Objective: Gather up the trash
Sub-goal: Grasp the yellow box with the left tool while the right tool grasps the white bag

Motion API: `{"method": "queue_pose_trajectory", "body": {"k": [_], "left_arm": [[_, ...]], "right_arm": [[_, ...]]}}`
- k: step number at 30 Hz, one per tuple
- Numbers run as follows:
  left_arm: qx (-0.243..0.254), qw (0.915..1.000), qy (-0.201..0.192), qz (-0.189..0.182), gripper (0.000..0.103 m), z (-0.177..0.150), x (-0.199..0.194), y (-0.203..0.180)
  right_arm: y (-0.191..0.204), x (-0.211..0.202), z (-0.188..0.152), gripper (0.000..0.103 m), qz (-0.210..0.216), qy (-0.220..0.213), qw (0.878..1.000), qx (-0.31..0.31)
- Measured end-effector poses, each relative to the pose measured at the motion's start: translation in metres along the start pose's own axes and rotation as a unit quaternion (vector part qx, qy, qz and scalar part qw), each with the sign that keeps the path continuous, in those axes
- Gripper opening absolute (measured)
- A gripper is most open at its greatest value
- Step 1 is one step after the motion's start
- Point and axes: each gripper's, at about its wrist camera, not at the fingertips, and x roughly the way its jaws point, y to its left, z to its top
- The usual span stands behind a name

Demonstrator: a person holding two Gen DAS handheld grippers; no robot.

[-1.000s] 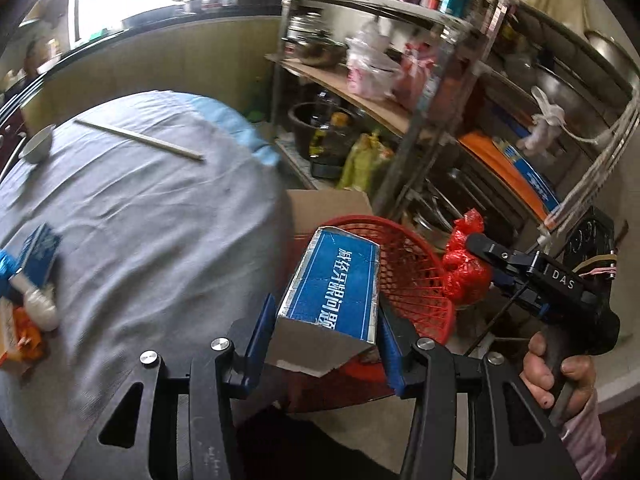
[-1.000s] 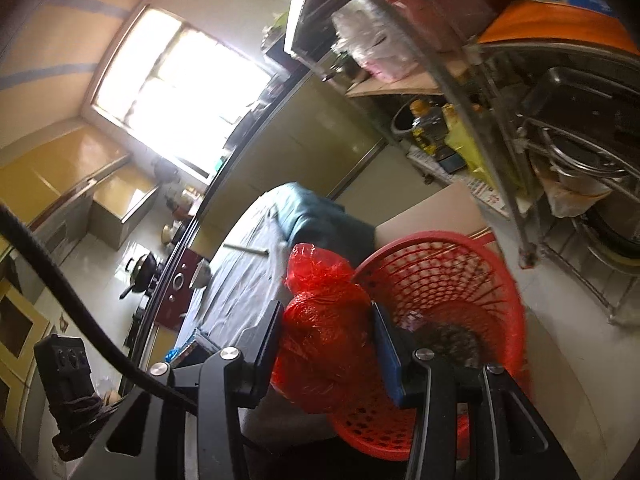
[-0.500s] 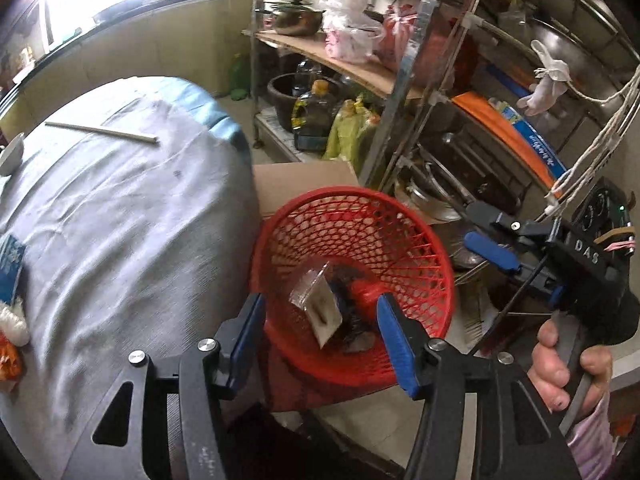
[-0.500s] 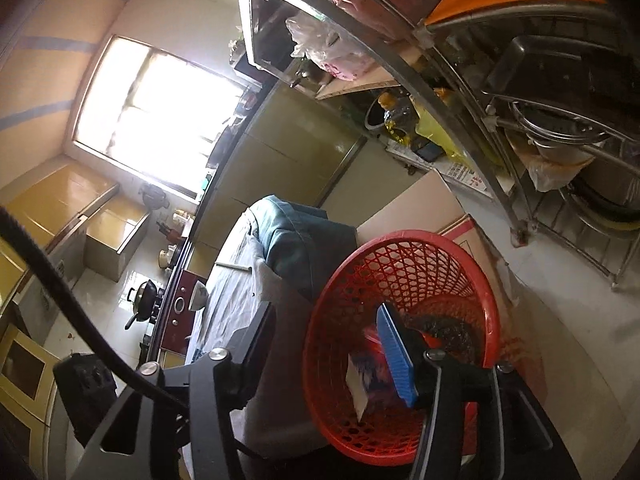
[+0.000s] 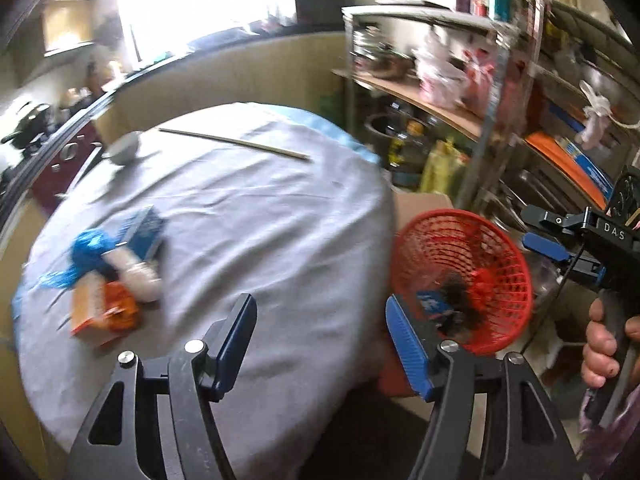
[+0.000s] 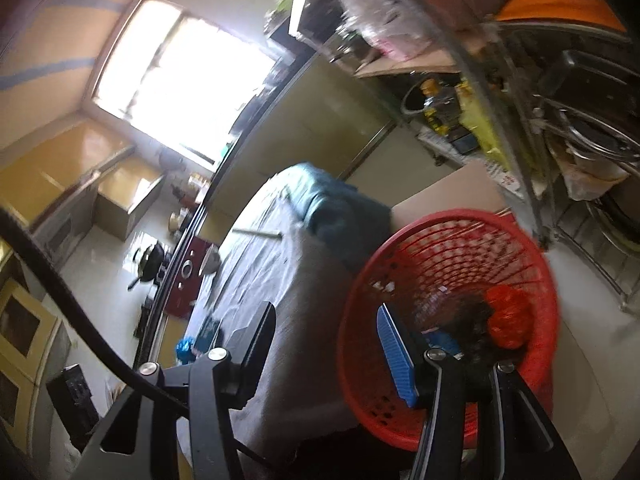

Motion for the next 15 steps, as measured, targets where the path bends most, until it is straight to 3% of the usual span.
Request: {"method": "queue_pose_trajectory", "body": {"k": [8,15], "left_arm": [[-0.067,0.9966,-0.024,0.042,0.070,-0.025,-0.026,0.066],[-0.157,0.9840,-0.021,0.082,0.070,-0.058,-0.036,0.148]], "right_arm": [[0.066,0.029,-0.024,0.057,0.016,0.047,0.996,-0.074],[0.135,0.074,-0.052,0.057,0.034,0.110,0.982,-0.152]]}}
